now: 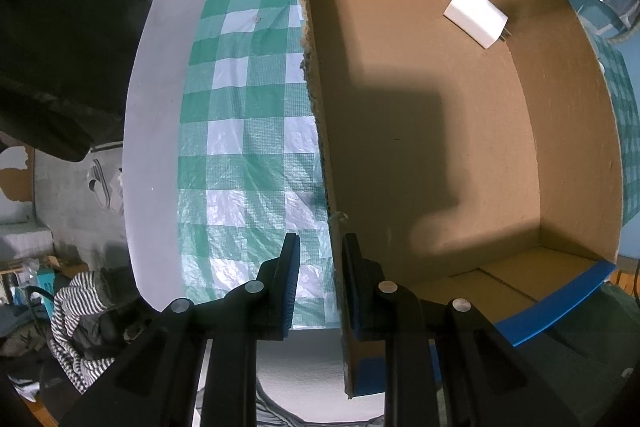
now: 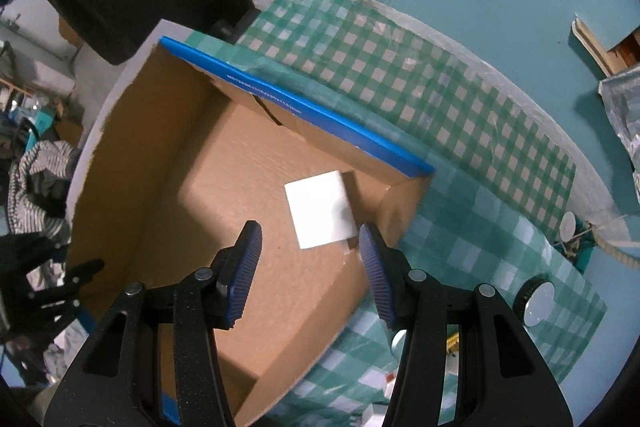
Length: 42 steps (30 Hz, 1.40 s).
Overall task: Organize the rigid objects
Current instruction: 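Carry the white adapter into the box with the right gripper and release, then grasp the green tin with the right gripper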
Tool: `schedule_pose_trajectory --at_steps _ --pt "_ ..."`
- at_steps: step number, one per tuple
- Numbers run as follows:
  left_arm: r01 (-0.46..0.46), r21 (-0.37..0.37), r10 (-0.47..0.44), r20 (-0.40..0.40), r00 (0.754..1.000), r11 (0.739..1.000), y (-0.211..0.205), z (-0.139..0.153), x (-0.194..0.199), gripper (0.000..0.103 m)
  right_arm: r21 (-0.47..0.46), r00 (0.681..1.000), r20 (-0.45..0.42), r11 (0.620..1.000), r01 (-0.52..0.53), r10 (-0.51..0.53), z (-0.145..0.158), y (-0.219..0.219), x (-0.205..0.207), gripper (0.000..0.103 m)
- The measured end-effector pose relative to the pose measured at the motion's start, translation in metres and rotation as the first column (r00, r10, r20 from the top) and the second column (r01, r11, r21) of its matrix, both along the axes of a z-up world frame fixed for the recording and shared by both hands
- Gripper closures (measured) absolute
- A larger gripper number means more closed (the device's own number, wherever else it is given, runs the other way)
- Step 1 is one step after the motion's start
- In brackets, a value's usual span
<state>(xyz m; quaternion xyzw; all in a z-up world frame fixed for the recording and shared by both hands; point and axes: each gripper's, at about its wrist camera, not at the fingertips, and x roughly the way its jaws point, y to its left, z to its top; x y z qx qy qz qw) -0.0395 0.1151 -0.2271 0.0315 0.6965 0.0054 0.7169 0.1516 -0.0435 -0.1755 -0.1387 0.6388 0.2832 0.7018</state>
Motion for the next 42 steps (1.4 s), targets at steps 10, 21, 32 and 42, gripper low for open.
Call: schedule_pose_trajectory --at_steps 10,21,32,42 --pt "0.002 0.001 -0.002 0.001 1.0 1.0 0.0 0.0 -0.001 0.082 0.008 0.998 0.032 0.998 0.06 -0.061 0.021 -0.043 -0.007 0.043" --pt "0.004 0.002 -0.004 0.003 1.0 1.0 0.0 0.001 -0.001 0.082 -0.043 0.987 -0.007 0.987 0.158 -0.158 -0.003 -0.094 -0.012 0.042" --pt "-0.008 0.005 0.008 0.002 1.0 1.0 0.0 0.002 0.0 0.082 -0.094 0.983 -0.072 0.982 0.162 -0.169 -0.048 -0.107 -0.025 0.042" --pt "-0.018 0.006 0.018 0.0 1.0 1.0 0.0 0.001 0.0 0.082 -0.111 0.98 -0.071 0.978 0.177 -0.186 -0.079 -0.112 -0.029 0.042"
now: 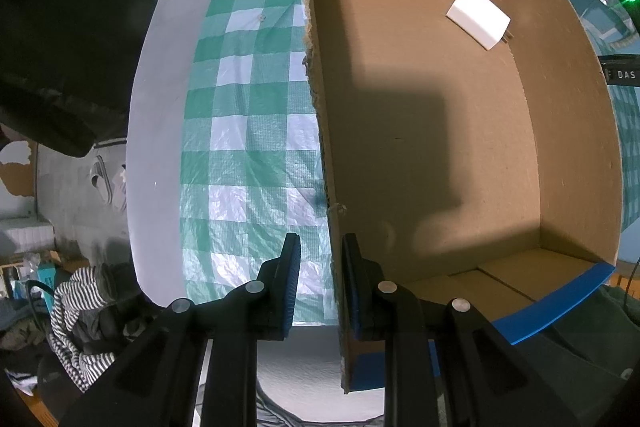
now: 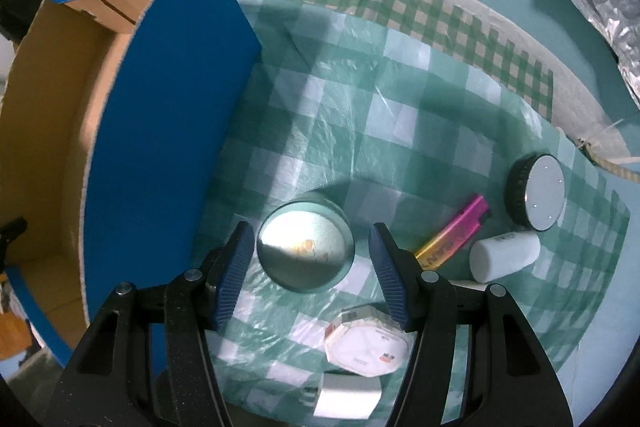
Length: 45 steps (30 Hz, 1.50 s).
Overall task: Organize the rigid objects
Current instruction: 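Grasp the green tin with the right gripper, then carry the green tin into the box with the right gripper and release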
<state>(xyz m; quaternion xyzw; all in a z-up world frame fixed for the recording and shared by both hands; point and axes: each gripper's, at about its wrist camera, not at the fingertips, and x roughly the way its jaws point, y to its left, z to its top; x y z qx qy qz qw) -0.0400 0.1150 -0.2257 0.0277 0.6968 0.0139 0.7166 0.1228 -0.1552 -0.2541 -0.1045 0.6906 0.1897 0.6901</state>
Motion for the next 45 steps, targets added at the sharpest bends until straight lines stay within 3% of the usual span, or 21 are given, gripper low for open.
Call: schedule_pose_trajectory --at_steps 4,8,22,45 --pt "-0.001 0.0 0.001 0.0 1.0 1.0 0.0 0.0 0.0 0.082 0.005 1.0 -0.002 1.0 -0.003 0.003 -0.007 0.0 -0.002 0.057" --pt "0.0 0.0 0.0 0.0 1.0 1.0 0.0 0.0 0.0 0.082 0.01 1.0 0.02 1.0 -0.005 0.005 -0.005 -0.001 -0.004 0.059" --pt "0.009 0.002 -0.009 -0.004 1.0 1.0 -0.001 -0.001 0.0 0.082 0.021 0.999 0.032 0.999 -0.036 0.035 0.02 0.005 -0.009 0.059" --pt "0.018 0.01 -0.018 0.001 1.0 1.0 -0.005 0.004 0.003 0.082 0.082 0.979 0.134 0.983 -0.165 0.153 0.118 0.047 0.005 0.059"
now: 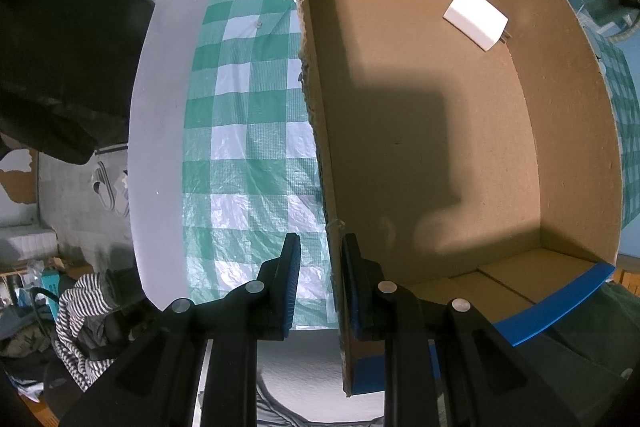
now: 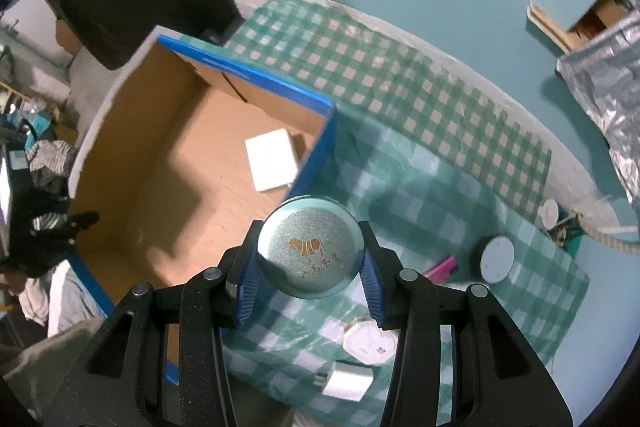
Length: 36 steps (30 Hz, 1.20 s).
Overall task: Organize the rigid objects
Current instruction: 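Carry the green tin into the box with the right gripper and release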
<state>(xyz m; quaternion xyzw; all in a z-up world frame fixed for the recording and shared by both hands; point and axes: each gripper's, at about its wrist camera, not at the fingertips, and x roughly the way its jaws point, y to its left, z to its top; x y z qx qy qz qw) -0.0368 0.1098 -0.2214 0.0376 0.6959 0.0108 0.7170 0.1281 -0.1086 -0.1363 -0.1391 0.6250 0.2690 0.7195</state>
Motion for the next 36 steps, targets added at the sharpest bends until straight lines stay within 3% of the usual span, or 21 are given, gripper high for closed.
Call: schedule_pose_trajectory --at_steps 10,22,36 --pt "-0.004 -0.001 0.004 -0.007 1.0 1.0 0.001 -0.003 0.0 0.082 0.021 0.997 0.007 0.997 -0.074 0.074 0.001 0.04 0.003 0.059" --pt "-0.008 -0.006 0.008 -0.005 1.0 1.0 0.004 -0.005 -0.002 0.082 -0.017 0.99 -0.045 0.991 -0.136 0.135 -0.033 0.074 -0.002 0.059" --pt "-0.008 -0.005 0.008 -0.005 1.0 1.0 0.005 -0.005 -0.001 0.082 -0.055 0.983 -0.109 0.987 -0.153 0.146 -0.065 0.082 -0.013 0.059"
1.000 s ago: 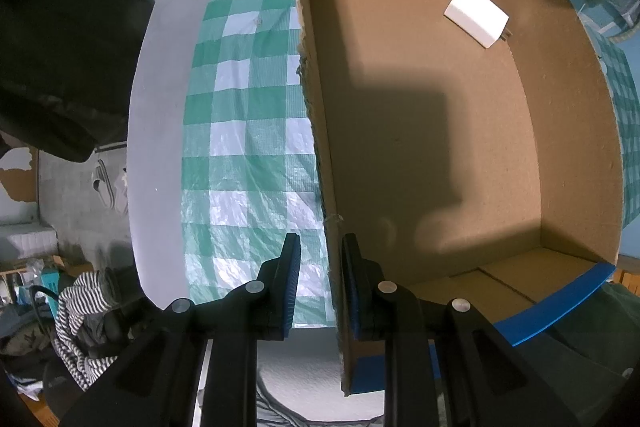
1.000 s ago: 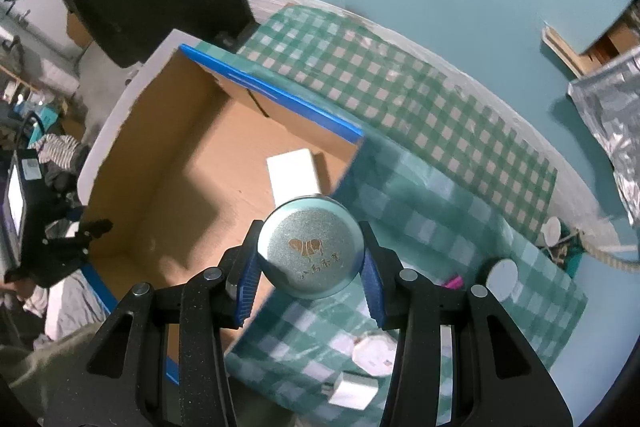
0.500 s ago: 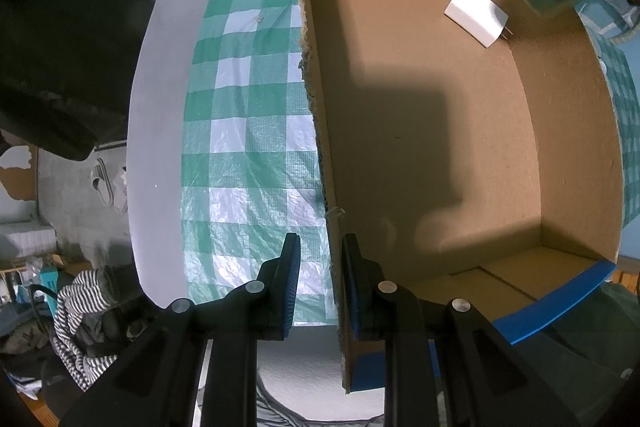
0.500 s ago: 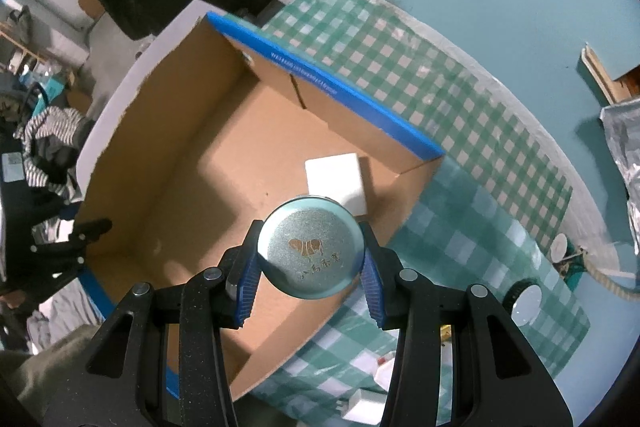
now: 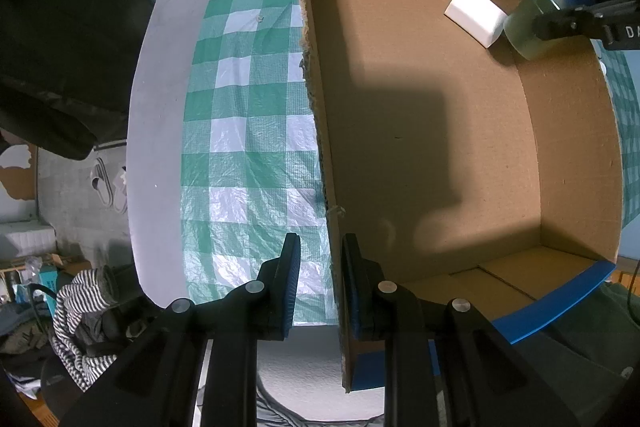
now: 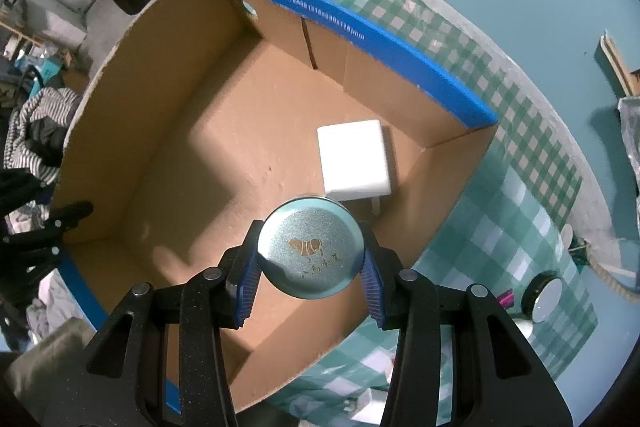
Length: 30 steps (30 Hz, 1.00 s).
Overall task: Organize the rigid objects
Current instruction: 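Carry the green tin into the box with the right gripper and release, then move the right gripper back to the table and grasp the white octagonal device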
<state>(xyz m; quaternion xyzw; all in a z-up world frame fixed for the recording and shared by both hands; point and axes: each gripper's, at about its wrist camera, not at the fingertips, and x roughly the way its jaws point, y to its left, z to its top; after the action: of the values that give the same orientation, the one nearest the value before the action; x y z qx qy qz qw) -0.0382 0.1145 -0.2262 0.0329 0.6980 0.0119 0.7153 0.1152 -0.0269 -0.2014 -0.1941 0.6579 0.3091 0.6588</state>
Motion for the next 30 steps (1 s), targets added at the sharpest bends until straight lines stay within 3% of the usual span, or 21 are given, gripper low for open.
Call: schedule_pose_trajectory --at_steps 12,30 --pt "0.006 0.003 -0.006 -0.002 1.0 1.0 -0.001 -0.001 -0.001 0.082 0.01 0.999 0.013 0.999 0.036 -0.036 0.002 -0.004 -0.002 0.056" --pt "0.021 0.008 -0.021 0.0 1.0 1.0 -0.004 0.001 -0.007 0.082 0.068 0.994 0.05 0.994 0.089 -0.092 0.038 -0.029 0.0 0.051"
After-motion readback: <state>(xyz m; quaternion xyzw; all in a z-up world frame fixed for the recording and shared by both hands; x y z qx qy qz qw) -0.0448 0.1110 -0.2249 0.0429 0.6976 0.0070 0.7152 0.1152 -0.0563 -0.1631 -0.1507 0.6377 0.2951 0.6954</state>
